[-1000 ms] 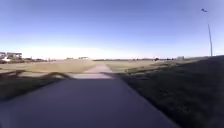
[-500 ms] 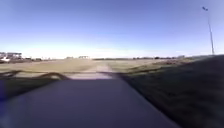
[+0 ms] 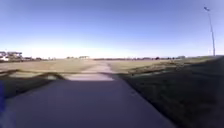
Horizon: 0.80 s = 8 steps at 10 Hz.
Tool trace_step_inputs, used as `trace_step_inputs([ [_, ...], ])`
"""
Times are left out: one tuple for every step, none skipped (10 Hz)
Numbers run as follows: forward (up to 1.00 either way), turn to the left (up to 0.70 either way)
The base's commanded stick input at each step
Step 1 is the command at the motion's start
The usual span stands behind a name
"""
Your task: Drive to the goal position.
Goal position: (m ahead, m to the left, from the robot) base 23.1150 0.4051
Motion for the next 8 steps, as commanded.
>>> trace_step_inputs([
  [0.7, 0.0],
  [0.7, 0.0],
  [0.7, 0.0],
  [0.7, 0.0],
  [0.7, 0.0],
  [0.7, 0.0],
  [0.7, 0.0],
  [0.7, 0.0],
])
